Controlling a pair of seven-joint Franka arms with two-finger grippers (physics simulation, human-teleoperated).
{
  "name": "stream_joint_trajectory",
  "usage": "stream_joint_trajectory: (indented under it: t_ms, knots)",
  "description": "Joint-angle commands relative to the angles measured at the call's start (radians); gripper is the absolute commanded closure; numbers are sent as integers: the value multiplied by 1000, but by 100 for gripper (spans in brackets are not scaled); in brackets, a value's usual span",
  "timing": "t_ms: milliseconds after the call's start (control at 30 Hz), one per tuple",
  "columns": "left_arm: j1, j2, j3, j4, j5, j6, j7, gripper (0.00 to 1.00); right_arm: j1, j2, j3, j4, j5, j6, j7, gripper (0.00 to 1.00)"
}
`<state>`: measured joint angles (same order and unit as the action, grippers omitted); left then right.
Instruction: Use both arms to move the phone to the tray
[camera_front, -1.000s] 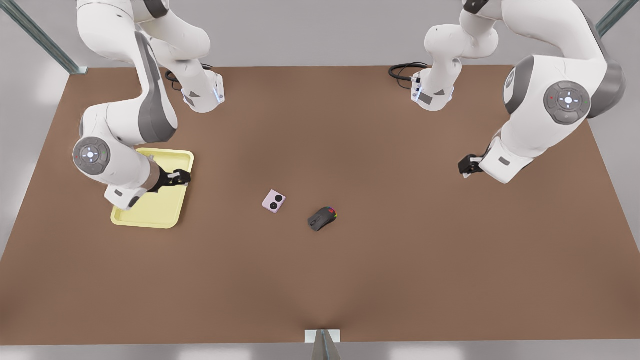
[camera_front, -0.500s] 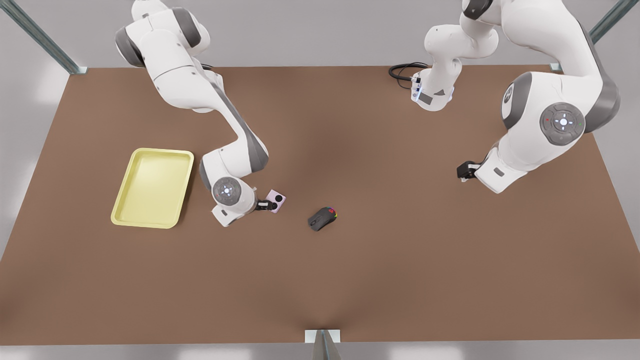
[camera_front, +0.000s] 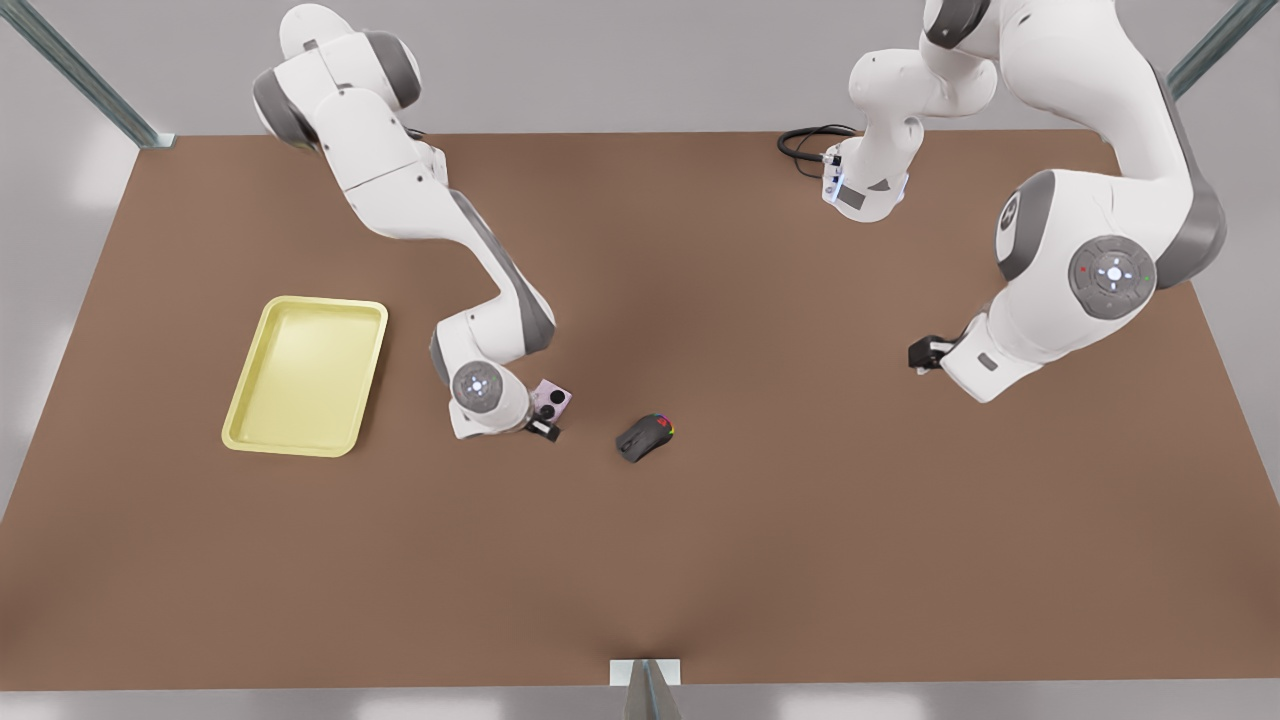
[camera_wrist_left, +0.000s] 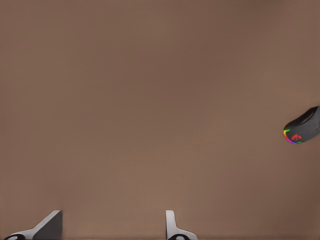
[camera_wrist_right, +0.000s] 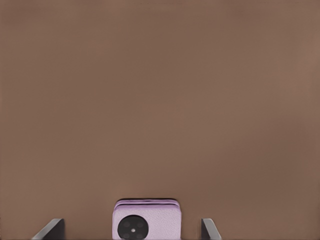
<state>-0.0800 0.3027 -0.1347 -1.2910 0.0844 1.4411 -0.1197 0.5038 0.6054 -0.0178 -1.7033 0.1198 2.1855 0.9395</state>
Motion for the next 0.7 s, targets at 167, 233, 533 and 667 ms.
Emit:
stream_joint_trajectory:
  t_ms: [167, 233, 533, 667]
  knots:
    - [-1, 3, 6, -1, 3, 21, 29, 0, 75, 36, -37, 19, -31, 42, 265, 0]
    - [-1, 7, 7, -2, 3, 21, 28, 0, 75, 42, -36, -9, -25, 96, 266, 0]
    - [-1, 19, 9, -1, 9, 24, 25, 0, 99, 76, -31, -9, -22, 132, 266, 0]
    - [-1, 19, 9, -2, 9, 24, 21, 0, 122, 42, -31, -84, -22, 146, 239, 0]
